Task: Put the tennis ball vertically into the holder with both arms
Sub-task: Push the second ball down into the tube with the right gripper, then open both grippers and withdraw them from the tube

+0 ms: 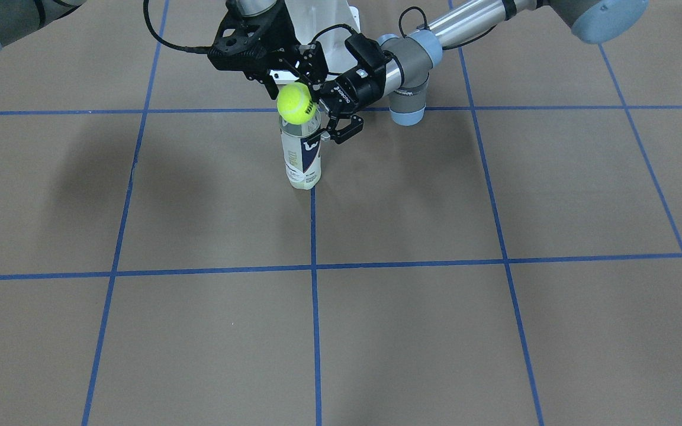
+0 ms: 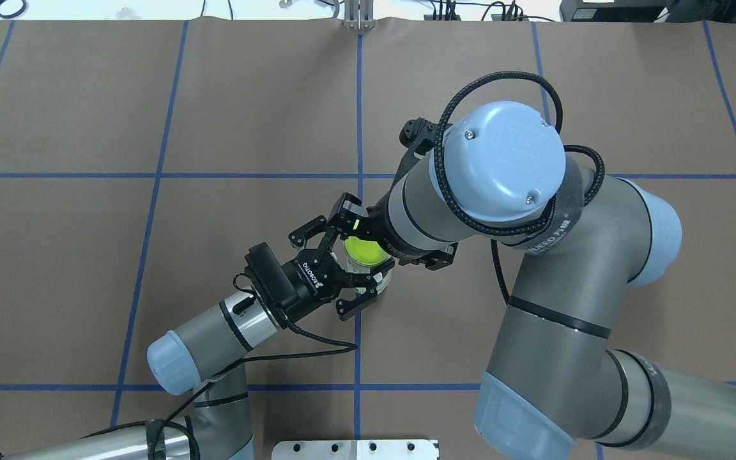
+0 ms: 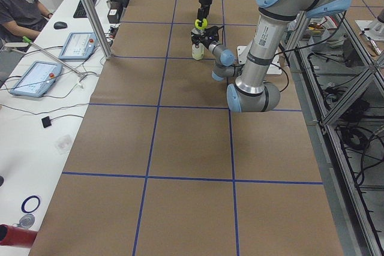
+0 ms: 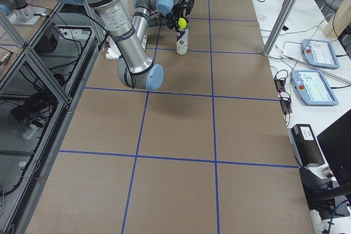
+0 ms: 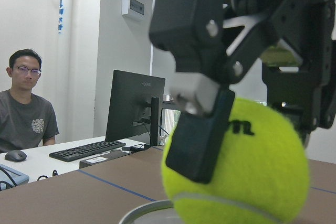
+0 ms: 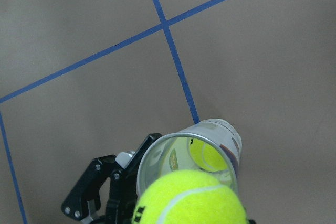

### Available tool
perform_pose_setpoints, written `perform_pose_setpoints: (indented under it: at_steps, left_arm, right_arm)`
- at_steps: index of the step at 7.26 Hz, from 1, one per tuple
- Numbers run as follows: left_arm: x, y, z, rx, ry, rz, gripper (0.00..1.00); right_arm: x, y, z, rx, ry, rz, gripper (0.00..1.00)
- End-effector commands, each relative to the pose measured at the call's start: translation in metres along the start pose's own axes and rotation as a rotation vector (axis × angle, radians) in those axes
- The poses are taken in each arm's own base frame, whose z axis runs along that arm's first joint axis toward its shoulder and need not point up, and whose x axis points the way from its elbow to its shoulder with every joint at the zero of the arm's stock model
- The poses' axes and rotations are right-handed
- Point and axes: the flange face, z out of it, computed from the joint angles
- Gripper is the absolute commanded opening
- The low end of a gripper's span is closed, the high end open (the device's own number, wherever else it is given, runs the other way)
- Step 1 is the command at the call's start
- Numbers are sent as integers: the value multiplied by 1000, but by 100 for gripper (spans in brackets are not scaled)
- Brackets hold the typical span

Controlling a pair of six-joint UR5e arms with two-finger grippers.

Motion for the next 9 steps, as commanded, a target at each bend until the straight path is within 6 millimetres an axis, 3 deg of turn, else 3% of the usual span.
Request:
perform_pose_setpoints:
  at_steps: [1, 2, 4, 6, 9]
  left_arm:
    - [0, 0, 0, 0, 0, 0, 86]
    - [0, 1, 0, -1, 0, 1, 86]
    - [0, -1, 0, 1, 0, -2, 86]
    - [2, -7, 0, 33, 8, -16, 99]
    - [-1, -26, -9, 80, 16, -36, 99]
  right_arm:
    - [0, -1, 1, 5, 0, -9, 99]
    - [0, -2, -1, 8, -2, -11, 99]
    - [6, -25, -18, 20, -16, 13, 99]
    - [35, -66, -38, 18, -4, 26, 99]
    - [76, -119, -53, 38, 33, 25, 99]
